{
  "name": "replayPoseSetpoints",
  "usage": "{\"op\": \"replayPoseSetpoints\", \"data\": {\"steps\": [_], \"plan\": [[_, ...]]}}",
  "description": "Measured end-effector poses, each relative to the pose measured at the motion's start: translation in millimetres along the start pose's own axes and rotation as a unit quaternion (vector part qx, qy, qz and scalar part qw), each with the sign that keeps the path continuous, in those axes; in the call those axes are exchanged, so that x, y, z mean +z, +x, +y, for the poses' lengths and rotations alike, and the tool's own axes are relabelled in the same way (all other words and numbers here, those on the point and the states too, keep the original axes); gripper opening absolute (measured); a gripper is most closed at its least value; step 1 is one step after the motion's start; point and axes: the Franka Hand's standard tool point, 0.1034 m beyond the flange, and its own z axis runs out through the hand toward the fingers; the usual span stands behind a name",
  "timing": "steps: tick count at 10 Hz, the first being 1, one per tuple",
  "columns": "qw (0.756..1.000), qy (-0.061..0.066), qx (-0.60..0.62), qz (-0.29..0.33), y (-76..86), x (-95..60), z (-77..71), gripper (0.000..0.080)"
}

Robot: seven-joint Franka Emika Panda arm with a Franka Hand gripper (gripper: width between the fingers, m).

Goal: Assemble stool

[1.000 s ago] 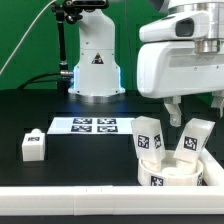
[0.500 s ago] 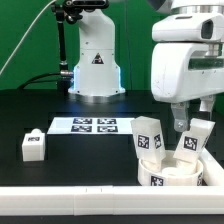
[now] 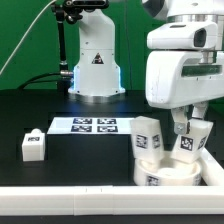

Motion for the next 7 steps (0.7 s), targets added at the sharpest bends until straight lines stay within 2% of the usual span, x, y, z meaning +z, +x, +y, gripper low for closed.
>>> {"op": "replayPoseSetpoints", "data": {"steps": [4, 7], "plan": [[1.0, -0.001, 0.012, 0.0, 2.3, 0.3, -1.7, 0.0343], [0.992, -0.001, 0.126, 0.0, 2.1, 0.4, -1.6, 0.0343]]}}
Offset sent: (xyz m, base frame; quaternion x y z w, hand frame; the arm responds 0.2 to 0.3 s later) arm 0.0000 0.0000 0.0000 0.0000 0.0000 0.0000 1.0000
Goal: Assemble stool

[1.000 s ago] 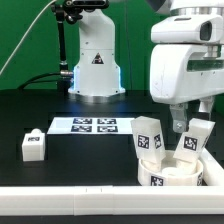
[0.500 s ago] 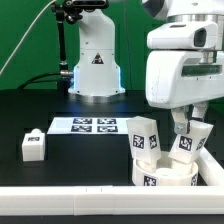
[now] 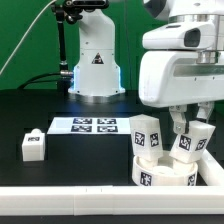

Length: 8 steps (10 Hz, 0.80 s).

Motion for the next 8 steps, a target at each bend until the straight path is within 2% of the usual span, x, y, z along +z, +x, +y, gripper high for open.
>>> {"op": "replayPoseSetpoints", "data": {"steps": [1, 2, 3, 5, 6, 8], "plan": [[1.0, 0.0, 0.017, 0.0, -0.2, 0.0, 0.4, 0.0343], [0.995, 0.007, 0.097, 0.001, -2.3, 0.4, 2.7, 0.0343], [0.984, 0.015, 0.177, 0.003, -3.6, 0.8, 4.9, 0.0343], [0.963, 0.023, 0.269, 0.019, -3.9, 1.8, 7.6, 0.0343], [0.935, 0.032, 0.353, 0.022, -2.8, 1.7, 6.6, 0.0343], [0.907, 0.035, 0.42, 0.02, -2.5, 1.6, 6.0, 0.0343]]}}
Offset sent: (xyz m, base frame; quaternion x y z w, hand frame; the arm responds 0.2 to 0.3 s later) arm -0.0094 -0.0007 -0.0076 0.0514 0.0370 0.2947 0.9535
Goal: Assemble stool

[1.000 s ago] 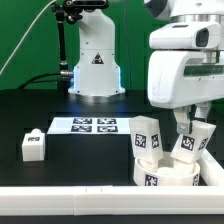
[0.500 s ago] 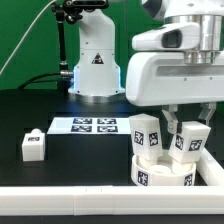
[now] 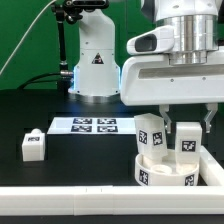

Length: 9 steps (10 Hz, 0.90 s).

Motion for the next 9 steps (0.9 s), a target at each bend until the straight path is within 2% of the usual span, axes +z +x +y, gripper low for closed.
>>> {"op": "replayPoseSetpoints", "data": {"steps": [4, 6, 7, 9], "plan": [[0.994, 0.0, 0.114, 0.0, 0.2, -0.1, -0.2, 0.0343], [0.982, 0.003, 0.19, 0.0, 0.0, -0.1, -0.8, 0.0343], [0.97, 0.011, 0.243, 0.004, 0.2, -0.1, -2.1, 0.0343], [0.941, 0.019, 0.338, 0.003, -2.2, -0.4, -9.2, 0.0343]]}}
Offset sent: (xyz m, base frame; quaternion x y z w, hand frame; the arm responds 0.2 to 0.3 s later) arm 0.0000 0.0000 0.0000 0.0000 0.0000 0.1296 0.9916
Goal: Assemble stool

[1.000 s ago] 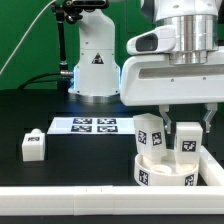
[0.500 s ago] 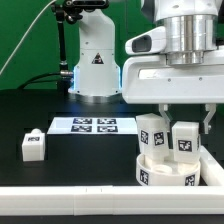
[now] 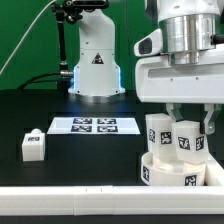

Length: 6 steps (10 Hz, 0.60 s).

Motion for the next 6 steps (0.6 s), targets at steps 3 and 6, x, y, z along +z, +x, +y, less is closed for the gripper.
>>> {"op": "replayPoseSetpoints", "data": {"steps": [3, 6], "plan": [[0.992, 0.007, 0.128, -0.01, 1.8, -0.1, 1.0, 0.0343], [0.966, 0.015, 0.256, -0.025, 5.2, -0.2, 3.1, 0.0343]]}}
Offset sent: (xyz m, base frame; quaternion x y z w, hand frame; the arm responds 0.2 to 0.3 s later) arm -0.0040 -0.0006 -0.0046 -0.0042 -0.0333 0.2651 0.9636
